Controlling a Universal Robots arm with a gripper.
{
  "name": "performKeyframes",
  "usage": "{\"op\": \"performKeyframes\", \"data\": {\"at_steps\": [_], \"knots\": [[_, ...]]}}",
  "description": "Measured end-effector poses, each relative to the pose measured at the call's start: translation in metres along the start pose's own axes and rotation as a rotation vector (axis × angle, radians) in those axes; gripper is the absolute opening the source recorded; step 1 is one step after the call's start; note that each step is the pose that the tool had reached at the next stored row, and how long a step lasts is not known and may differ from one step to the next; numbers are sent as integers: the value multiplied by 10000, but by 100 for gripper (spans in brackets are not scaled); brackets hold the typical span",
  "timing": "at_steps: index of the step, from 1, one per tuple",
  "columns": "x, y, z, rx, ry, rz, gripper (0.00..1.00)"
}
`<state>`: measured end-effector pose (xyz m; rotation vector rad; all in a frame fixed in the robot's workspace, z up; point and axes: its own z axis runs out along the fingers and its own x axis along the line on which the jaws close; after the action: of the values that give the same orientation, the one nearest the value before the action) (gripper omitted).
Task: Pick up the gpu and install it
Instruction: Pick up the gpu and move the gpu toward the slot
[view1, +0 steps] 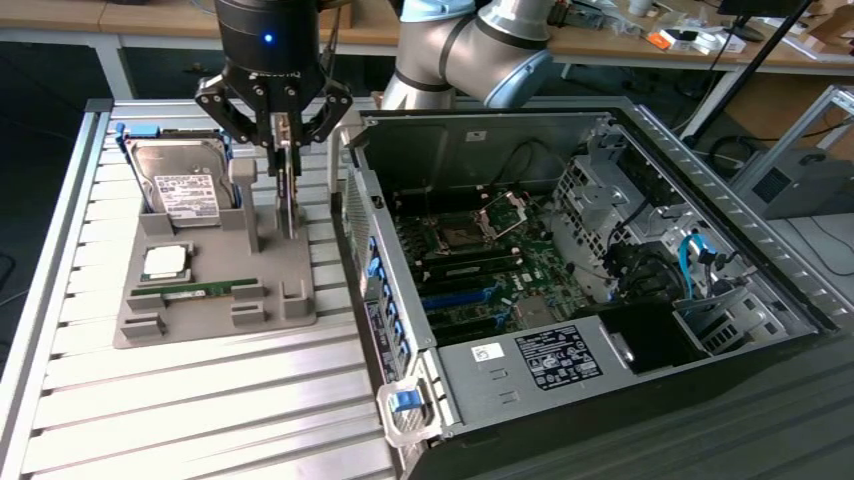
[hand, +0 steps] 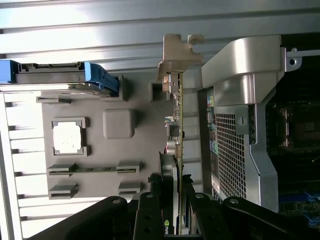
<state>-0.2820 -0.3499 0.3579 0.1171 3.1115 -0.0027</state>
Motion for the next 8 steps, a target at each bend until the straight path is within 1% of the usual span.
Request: {"op": "performKeyframes", "data": {"at_steps": [8], "knots": [[-1,0,-49,-7,1,0,27]]}}
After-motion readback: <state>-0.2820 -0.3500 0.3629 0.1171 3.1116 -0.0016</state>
